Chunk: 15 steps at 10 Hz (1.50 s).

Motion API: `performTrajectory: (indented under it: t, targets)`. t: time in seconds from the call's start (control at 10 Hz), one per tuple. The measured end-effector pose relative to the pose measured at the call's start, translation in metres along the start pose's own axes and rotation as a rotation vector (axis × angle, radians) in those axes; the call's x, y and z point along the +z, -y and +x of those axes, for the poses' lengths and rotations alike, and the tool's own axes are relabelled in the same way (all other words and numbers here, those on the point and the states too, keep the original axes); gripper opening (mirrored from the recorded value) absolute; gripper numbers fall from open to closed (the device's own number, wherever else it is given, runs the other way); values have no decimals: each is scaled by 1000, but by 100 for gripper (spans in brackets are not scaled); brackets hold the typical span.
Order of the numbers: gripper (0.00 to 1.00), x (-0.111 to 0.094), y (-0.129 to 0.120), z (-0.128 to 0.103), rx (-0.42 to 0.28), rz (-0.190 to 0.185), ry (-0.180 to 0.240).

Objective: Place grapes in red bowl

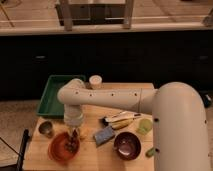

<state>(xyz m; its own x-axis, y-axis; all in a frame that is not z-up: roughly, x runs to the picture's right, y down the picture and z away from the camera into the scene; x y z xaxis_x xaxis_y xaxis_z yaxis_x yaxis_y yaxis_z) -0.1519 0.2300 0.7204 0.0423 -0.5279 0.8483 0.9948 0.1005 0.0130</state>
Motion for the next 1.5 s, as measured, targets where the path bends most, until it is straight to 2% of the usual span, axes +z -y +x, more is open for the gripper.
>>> performTrajectory:
  t: [0.2,0.4,0.7,0.9,1.0,1.2,1.5]
  targets:
    - [15,-1,-1,0,-7,-6,0]
    - [21,-1,1,-1,-16,-11,0]
    - [21,-3,1,-1,-31,-21,-1]
    - [30,-3,1,-2,-35,-25,-1]
    - [30,-4,2,-2,-37,-26,-1]
    - [24,-4,2,-2,-48,-32,-1]
    - [24,-5,2,-3,-59,-39,0]
